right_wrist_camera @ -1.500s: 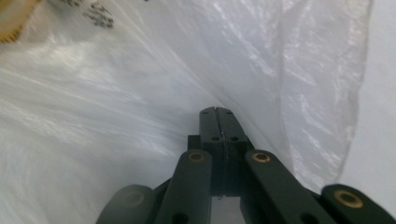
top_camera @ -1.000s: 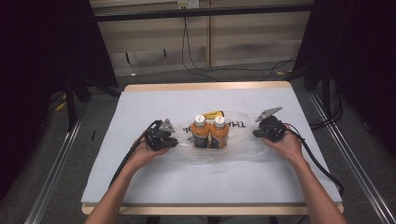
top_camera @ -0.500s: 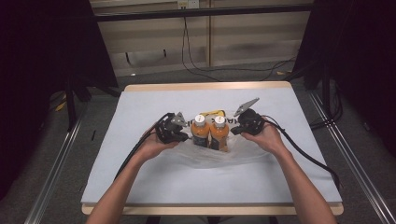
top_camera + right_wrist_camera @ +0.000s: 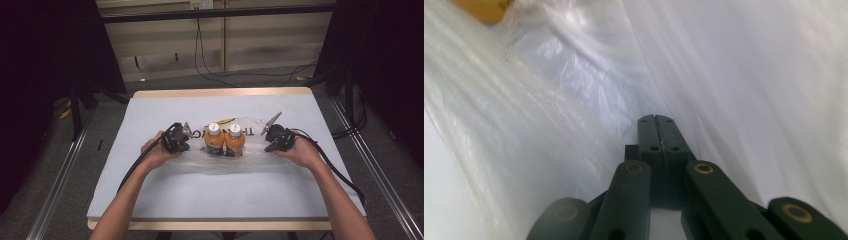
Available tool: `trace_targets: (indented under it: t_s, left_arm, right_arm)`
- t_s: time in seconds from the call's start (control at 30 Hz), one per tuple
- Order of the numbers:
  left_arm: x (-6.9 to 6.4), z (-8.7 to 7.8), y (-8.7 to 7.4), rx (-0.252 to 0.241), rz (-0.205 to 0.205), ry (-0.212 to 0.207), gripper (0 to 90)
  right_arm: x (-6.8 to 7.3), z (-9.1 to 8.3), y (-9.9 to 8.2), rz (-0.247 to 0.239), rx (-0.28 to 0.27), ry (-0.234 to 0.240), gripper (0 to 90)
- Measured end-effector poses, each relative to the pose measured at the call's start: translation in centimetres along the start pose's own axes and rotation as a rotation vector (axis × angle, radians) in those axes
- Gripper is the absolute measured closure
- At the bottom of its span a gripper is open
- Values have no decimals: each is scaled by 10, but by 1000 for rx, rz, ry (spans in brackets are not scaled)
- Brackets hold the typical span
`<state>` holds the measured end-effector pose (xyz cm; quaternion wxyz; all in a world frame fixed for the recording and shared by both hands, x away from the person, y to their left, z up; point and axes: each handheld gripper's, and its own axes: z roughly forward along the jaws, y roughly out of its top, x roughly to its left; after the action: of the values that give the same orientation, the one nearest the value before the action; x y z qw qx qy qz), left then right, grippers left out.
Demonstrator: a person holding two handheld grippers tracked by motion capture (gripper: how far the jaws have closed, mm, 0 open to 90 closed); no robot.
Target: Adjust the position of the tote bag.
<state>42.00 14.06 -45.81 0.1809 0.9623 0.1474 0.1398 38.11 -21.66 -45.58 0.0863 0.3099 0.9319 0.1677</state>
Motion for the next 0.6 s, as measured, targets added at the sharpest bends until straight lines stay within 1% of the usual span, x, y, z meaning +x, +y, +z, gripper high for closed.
trace_targets:
  t_s: [0.03,0.07,0.1,0.13,0.17,0.2,0.23,0.27,0.3,0.33,0.37,0.4,0.43,0.5,0.53,0.57,0.6]
  left_arm:
    - [0,0,0,0,0,0,877]
    - [0,-1,-2,10,15,-5,877]
    - [0,-2,-4,21,24,3,885]
    - [-1,-3,-7,22,20,1,893]
    - [-1,-4,-9,21,21,0,900]
    - [-1,-7,-16,10,10,-7,900]
    - [-1,-7,-16,10,10,-7,900]
    - [0,-8,-20,1,13,-16,900]
    - [1,-10,-24,-10,4,-17,900]
    - [2,-11,-32,-40,-17,-28,900]
    - [2,-11,-32,-40,-17,-28,900]
    - [2,-11,-35,-62,-40,-37,900]
    - [4,-12,-39,-77,-41,-39,900]
    - [2,-11,-45,-126,-74,-35,900]
    - [2,-12,-50,-146,-74,-35,900]
    - [2,-12,-50,-146,-74,-35,900]
    - [3,-12,-51,-151,-72,-41,900]
  right_arm:
    - [0,0,0,0,0,0,900]
    - [0,-1,-3,2,-2,-4,900]
    - [0,-2,-6,6,-2,-6,900]
    - [-1,-3,-9,4,-7,-8,900]
    - [-2,-4,-12,13,-12,-6,900]
    - [-2,-5,-16,12,-21,-12,900]
    - [-2,-5,-16,12,-21,-12,900]
    - [-3,-6,-18,6,-21,-15,900]
    - [-2,-7,-20,16,-21,-18,900]
    - [-3,-9,-25,18,-21,-19,900]
    - [-3,-9,-25,18,-21,-19,900]
    - [-3,-10,-30,30,-39,-24,900]
    - [-3,-10,-30,30,-39,-24,900]
    - [-4,-11,-36,38,-45,-29,900]
    - [-4,-13,-42,59,-56,-32,900]
    - [-4,-13,-42,59,-56,-32,900]
    - [-5,-13,-45,64,-71,-31,900]
